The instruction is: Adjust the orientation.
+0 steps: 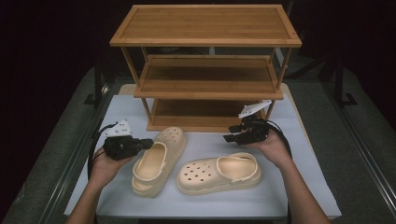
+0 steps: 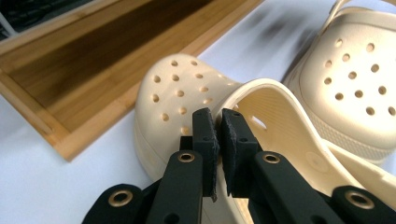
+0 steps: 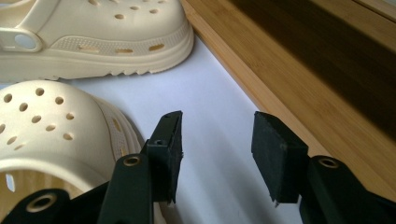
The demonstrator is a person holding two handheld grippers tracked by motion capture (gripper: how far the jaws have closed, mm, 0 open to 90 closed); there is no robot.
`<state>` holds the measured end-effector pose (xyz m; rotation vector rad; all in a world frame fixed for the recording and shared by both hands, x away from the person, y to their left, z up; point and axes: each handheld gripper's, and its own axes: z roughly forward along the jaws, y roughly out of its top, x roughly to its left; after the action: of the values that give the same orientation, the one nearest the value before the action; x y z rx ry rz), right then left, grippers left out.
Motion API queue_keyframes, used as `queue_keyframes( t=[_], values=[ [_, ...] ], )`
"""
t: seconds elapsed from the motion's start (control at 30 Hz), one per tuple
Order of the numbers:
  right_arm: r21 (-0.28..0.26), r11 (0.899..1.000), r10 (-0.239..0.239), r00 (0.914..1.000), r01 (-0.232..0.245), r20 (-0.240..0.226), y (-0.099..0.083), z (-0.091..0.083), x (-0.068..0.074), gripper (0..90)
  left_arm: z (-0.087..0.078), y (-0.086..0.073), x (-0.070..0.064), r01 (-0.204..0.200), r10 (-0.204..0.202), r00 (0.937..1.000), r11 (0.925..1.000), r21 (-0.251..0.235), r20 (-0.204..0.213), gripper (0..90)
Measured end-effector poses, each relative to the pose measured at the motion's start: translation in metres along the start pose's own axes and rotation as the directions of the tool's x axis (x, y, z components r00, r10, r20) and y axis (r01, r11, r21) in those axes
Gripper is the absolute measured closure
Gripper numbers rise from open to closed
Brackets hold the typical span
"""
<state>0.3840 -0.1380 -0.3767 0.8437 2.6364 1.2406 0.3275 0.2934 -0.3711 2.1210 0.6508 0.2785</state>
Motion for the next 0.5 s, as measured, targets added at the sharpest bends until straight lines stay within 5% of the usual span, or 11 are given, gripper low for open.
queue_keyframes(
  t=[0.37, 0.5],
  values=[
    [-0.019, 1.000, 0.016, 0.9998, -0.015, 0.010, -0.011, -0.009, 0.000, 51.6, -0.005, -0.007, -0.002, 0.052, -0.052, 0.9980, 0.9985, -0.015, 0.038, 81.2],
    [-0.026, 0.999, 0.025, 0.9996, -0.025, 0.015, -0.014, -0.013, -0.002, 51.6, -0.011, -0.011, -0.002, 0.077, -0.076, 0.9962, 0.9969, -0.017, 0.041, 73.7]
  ],
)
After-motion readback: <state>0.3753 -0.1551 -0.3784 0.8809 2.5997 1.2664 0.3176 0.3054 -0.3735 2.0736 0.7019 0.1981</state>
